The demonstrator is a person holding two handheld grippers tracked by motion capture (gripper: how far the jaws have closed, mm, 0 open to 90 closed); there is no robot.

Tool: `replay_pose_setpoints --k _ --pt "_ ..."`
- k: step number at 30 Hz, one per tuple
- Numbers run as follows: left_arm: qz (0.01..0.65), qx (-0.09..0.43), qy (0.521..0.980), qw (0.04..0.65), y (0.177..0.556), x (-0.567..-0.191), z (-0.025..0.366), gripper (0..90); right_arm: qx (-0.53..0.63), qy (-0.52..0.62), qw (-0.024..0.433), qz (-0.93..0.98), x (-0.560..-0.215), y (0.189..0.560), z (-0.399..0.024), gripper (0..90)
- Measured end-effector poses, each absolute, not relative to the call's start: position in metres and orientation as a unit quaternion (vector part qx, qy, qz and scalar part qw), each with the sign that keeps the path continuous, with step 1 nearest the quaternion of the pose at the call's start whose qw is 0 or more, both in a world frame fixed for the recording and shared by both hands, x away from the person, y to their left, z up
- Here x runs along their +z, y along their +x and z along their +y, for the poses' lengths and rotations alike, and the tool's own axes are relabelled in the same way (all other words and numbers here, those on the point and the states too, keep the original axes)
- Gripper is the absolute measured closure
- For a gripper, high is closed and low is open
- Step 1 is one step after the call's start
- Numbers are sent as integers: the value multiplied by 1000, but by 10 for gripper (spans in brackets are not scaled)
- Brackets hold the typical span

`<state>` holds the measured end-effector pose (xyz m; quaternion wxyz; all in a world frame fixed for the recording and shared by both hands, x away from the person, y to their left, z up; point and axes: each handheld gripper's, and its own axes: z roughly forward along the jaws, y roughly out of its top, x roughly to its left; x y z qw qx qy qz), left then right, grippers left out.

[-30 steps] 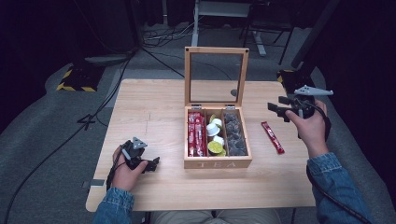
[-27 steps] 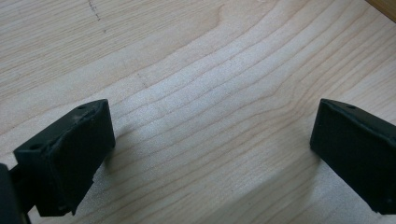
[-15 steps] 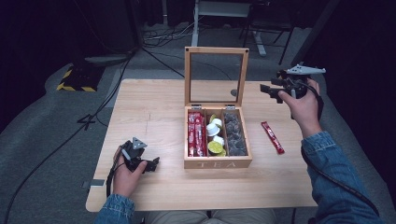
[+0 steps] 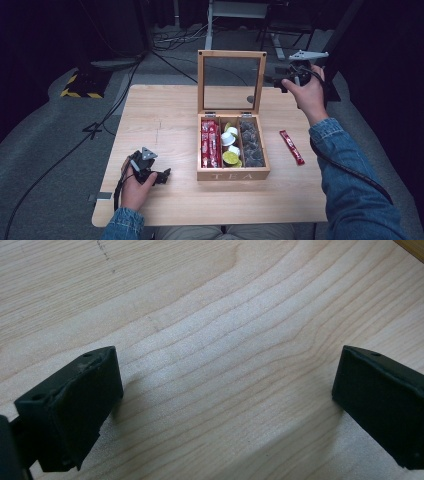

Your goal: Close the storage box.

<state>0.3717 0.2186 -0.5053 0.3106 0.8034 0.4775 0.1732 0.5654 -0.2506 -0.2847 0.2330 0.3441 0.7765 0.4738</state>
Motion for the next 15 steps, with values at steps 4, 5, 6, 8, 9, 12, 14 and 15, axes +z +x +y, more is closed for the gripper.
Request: replay_pose_setpoints --k 4,5,6,8,9,12,14,15 --pt "478 173 803 311 372 -505 219 1 473 346 228 778 -289 581 -242 362" --pt "478 173 803 311 372 -505 219 1 472 348 227 777 -290 585 -241 362" --pt "478 173 803 310 372 -505 219 1 472 348 228 777 -291 588 -240 362" --pt "477 173 803 311 372 -505 219 1 467 347 233 779 -293 596 -238 362" --pt "478 173 804 310 372 -505 219 1 465 348 234 780 -293 598 -237 363" --pt "477 172 804 312 372 -505 219 1 459 353 232 782 -296 609 -235 364" --pt "476 172 804 311 372 -505 219 1 458 358 226 781 -298 615 -234 370" --pt "477 172 804 312 372 -505 219 1 458 361 224 781 -298 617 -233 374"
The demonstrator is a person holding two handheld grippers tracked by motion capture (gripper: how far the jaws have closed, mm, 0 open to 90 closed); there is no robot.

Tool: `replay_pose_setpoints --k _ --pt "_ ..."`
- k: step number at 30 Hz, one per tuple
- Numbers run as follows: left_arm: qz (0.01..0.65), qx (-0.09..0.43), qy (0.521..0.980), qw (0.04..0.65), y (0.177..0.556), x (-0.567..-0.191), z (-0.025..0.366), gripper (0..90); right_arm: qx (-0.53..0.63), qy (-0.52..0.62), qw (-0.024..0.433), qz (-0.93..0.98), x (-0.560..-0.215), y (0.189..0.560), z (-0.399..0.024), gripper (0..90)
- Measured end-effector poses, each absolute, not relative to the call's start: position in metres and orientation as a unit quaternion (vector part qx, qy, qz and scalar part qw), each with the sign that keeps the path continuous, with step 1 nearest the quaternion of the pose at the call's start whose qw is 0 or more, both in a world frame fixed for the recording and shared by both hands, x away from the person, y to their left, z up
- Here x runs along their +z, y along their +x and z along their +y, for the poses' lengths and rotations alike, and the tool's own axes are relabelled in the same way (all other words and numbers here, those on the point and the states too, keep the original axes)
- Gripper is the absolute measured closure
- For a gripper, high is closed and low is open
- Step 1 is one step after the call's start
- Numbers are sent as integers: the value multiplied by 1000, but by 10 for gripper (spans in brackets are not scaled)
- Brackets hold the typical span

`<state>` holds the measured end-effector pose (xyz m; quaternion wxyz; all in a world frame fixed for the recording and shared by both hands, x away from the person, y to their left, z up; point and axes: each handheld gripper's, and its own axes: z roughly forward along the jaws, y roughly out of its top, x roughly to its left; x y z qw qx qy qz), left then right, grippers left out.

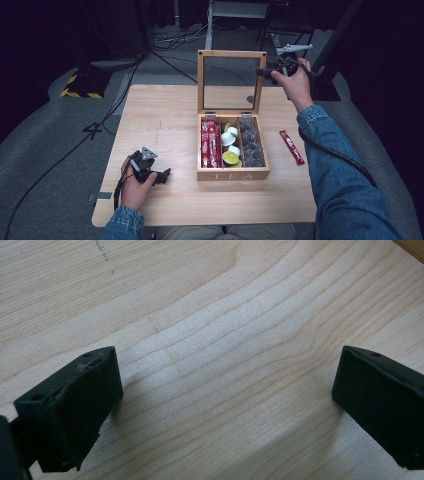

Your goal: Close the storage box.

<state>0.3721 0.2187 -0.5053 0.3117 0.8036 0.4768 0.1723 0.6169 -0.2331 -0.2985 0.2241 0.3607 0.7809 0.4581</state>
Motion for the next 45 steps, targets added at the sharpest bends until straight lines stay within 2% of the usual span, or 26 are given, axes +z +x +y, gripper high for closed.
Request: replay_pose_setpoints --k 12,24,32,45 --pt "476 172 804 311 372 -505 219 1 464 387 202 771 -305 638 -225 406" --pt "476 172 804 311 372 -505 219 1 470 382 197 771 -304 635 -225 453" --pt "476 172 804 311 372 -505 219 1 475 376 198 771 -295 618 -228 462" --pt "478 172 803 312 372 -505 218 1 485 349 197 777 -284 566 -237 500"
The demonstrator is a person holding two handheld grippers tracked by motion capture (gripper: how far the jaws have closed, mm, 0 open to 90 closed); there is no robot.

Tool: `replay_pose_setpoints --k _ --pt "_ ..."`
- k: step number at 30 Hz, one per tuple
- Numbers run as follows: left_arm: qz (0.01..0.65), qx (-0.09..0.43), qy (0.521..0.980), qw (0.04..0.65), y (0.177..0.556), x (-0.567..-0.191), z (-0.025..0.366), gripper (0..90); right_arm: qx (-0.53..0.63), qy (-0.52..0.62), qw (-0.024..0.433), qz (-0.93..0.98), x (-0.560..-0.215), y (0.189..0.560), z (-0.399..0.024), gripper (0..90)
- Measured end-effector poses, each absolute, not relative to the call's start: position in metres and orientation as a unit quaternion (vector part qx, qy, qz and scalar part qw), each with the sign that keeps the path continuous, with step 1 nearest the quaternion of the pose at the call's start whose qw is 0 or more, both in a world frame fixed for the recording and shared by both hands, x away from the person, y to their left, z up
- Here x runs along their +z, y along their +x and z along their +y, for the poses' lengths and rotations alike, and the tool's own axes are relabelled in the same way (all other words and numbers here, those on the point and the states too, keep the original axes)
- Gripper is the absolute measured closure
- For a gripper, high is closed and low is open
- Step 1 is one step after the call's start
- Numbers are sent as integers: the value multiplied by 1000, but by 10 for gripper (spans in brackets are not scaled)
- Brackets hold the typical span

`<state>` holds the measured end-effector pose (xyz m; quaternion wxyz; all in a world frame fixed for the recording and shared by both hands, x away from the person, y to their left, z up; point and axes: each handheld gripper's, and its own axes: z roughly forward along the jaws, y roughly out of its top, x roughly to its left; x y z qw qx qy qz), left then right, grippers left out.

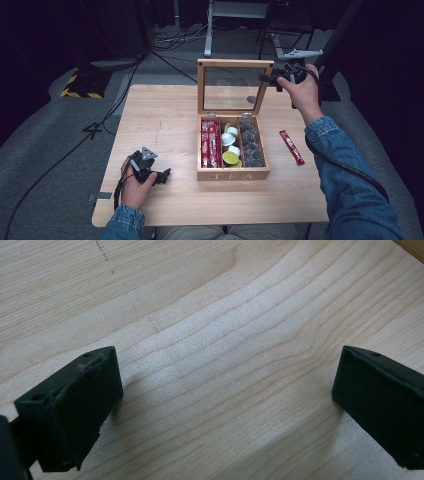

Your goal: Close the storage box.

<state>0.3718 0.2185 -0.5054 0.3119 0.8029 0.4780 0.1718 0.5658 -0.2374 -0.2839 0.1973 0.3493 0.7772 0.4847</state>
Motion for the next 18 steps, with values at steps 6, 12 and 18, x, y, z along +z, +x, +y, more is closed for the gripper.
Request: replay_pose_setpoints --k 6,12,18 --pt "477 173 804 311 371 -505 218 2 484 344 198 780 -284 552 -239 509" --pt "477 173 803 311 371 -505 218 2 480 339 194 786 -283 537 -242 487" --pt "477 172 804 311 371 -505 218 2 478 335 193 789 -282 522 -250 460"
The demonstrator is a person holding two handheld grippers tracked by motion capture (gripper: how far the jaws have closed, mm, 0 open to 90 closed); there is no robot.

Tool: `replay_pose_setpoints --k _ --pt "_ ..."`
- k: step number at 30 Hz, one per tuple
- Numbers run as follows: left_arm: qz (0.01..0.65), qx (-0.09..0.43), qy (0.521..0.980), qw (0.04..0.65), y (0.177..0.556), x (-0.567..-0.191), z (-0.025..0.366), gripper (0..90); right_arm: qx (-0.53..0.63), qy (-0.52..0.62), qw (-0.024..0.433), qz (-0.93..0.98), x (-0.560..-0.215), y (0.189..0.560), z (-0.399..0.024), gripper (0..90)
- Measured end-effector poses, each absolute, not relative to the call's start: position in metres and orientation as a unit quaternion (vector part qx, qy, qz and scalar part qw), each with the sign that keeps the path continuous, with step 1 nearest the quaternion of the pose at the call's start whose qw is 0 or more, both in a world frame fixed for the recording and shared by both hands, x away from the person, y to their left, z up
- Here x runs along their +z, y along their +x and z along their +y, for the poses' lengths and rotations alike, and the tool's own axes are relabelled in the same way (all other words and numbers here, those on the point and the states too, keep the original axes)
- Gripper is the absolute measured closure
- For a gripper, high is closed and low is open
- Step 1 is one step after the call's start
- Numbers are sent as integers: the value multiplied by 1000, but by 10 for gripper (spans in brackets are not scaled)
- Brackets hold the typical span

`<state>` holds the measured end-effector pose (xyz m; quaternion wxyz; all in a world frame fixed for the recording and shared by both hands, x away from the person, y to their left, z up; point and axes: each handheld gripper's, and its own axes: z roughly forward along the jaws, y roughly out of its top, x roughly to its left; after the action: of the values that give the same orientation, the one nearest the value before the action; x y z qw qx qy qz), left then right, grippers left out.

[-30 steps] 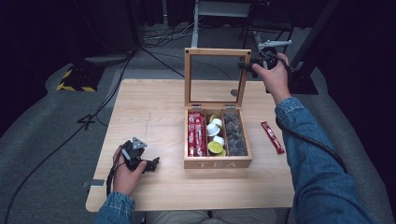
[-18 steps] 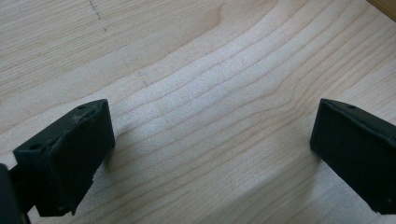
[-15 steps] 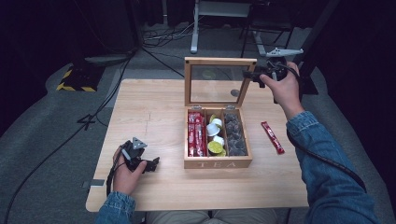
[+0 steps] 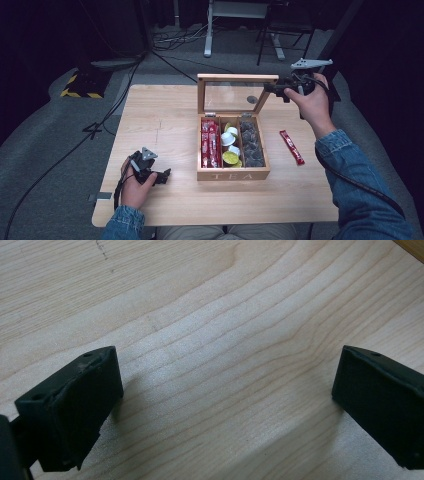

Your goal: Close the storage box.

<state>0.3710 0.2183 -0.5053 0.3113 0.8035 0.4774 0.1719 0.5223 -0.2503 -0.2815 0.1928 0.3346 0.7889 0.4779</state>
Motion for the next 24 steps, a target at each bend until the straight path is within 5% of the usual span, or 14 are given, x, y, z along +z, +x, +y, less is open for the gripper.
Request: replay_pose_setpoints --k 24 --pt "479 171 803 312 370 -505 218 2 426 304 194 830 -304 452 -251 439"
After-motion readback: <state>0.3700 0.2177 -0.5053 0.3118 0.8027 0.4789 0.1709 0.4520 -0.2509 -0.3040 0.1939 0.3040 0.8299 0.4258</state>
